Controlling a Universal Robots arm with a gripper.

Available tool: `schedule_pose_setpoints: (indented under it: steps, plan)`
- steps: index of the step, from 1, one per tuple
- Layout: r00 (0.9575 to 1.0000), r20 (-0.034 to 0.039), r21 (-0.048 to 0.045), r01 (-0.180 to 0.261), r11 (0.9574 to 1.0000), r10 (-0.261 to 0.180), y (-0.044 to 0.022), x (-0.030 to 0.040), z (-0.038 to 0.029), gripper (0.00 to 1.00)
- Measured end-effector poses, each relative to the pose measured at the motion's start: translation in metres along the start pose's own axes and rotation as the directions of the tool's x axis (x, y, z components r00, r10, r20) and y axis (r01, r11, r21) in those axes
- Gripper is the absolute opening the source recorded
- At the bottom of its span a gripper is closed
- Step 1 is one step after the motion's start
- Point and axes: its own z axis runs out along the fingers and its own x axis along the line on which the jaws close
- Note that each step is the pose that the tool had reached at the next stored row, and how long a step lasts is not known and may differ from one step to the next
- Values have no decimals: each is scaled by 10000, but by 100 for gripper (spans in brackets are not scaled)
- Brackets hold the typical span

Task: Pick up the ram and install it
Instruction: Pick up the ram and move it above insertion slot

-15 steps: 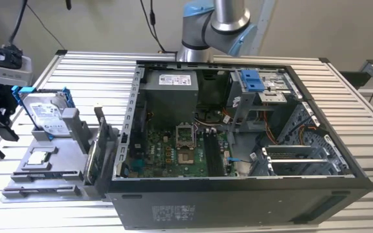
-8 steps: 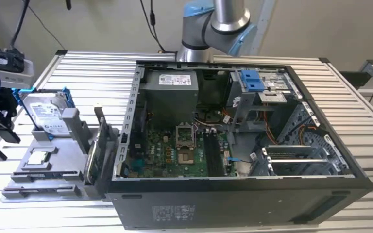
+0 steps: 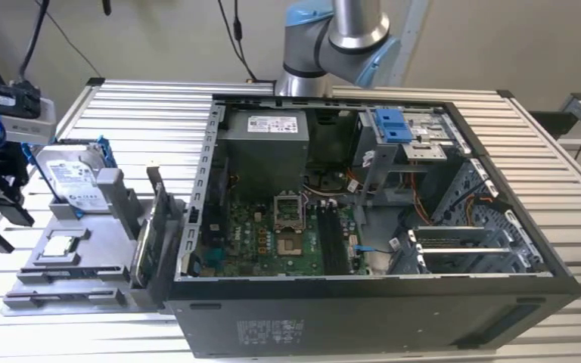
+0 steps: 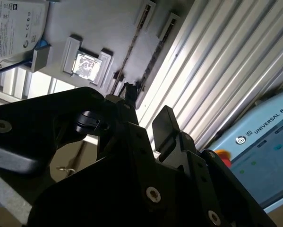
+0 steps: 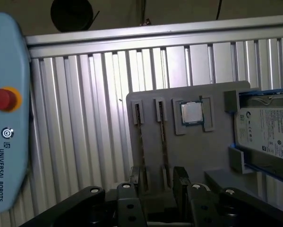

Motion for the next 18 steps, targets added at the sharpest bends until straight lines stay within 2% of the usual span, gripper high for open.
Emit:
schedule_pose_setpoints:
  steps: [9, 18]
  plan:
    - [10000, 4, 3, 3, 10000, -3, -1, 1, 19, 42]
    - [10000, -14, -11, 2, 10000, -2, -2, 5, 117, 42]
